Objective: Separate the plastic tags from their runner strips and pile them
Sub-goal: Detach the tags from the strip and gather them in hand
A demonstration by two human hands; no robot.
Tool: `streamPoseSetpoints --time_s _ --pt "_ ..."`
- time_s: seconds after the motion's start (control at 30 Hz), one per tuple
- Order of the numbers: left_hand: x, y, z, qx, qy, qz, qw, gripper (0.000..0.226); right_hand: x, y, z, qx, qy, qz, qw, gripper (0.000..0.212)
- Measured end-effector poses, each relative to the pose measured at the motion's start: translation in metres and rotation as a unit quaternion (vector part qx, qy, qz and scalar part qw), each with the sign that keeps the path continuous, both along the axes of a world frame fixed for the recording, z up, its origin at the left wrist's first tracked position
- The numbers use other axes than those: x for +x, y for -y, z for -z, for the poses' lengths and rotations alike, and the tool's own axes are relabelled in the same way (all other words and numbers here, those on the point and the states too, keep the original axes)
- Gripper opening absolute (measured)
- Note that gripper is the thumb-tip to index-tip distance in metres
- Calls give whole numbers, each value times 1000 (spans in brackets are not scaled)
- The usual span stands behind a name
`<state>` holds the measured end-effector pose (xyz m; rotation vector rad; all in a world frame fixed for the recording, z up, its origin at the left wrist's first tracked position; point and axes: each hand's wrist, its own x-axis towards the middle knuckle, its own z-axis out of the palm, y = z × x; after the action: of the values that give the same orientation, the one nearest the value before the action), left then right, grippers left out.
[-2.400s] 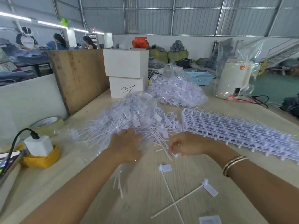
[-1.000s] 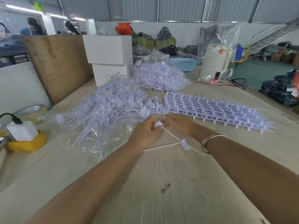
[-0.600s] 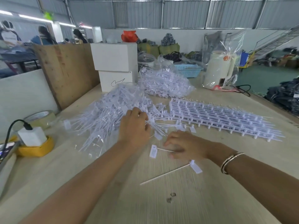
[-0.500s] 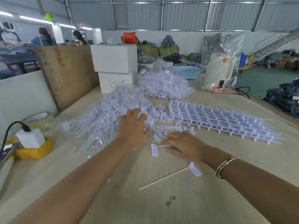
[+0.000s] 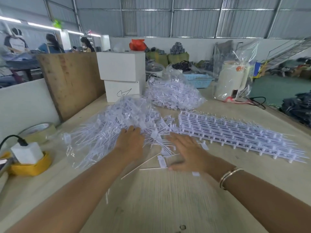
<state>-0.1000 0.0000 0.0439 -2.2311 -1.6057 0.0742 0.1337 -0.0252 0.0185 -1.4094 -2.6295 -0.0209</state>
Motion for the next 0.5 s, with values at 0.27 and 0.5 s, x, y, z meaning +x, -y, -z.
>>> streamPoseSetpoints --time_s 0.27,0.5 --pt "-11 13 -6 12 16 100 995 43 -27 -43 -15 -101 -92 103 985 80" --pt "-8 -7 -37 218 129 53 966 58 -86 -53 -5 -153 -141 161 965 87"
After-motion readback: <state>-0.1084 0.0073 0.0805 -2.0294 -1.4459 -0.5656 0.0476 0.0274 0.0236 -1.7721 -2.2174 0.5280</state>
